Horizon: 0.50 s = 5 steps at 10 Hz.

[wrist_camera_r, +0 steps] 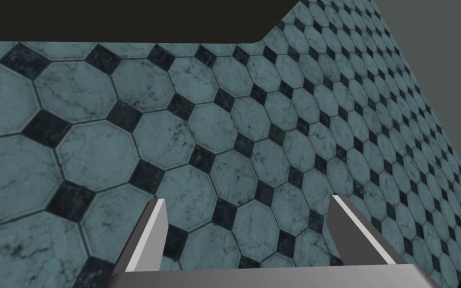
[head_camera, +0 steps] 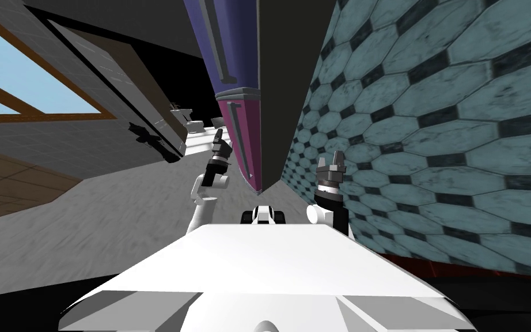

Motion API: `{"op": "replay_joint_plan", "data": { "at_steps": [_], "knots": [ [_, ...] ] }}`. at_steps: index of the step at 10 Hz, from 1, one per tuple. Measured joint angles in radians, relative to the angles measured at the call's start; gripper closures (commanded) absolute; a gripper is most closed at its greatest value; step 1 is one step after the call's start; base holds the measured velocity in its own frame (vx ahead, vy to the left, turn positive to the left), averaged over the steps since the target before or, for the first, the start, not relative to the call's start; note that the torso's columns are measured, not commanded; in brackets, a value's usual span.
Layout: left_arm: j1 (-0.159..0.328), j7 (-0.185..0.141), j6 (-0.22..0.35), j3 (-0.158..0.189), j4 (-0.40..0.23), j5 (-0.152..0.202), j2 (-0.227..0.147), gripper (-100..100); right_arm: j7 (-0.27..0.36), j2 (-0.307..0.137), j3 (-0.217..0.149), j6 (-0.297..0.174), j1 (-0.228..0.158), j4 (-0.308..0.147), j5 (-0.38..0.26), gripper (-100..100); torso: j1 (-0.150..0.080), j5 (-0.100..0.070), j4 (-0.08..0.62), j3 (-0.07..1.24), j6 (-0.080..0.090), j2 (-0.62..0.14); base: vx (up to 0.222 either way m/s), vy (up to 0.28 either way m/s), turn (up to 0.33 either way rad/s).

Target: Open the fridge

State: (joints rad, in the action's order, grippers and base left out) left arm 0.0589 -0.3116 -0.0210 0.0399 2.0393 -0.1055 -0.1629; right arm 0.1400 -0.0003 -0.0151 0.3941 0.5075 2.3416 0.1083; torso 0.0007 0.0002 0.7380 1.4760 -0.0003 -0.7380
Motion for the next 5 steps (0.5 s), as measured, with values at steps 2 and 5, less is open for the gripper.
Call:
{"op": "replay_joint_plan", "data": {
  "at_steps": [2, 5],
  "knots": [
    [0.057, -0.018, 0.061, 0.011, -0.014, -0.014, 0.002, -100, 0.000, 0.000, 0.000, 0.000, 0.000, 0.000, 0.000, 0, -0.002, 0.000, 0.000, 0.000, 0.000, 0.000, 0.032, -0.107, 0.054],
    [0.151, -0.042, 0.140, 0.029, -0.052, -0.036, 0.006, -100, 0.000, 0.000, 0.000, 0.000, 0.000, 0.000, 0.000, 0, 0.000, 0.000, 0.000, 0.000, 0.000, -0.001, 0.029, -0.099, 0.063]
  ]
}}
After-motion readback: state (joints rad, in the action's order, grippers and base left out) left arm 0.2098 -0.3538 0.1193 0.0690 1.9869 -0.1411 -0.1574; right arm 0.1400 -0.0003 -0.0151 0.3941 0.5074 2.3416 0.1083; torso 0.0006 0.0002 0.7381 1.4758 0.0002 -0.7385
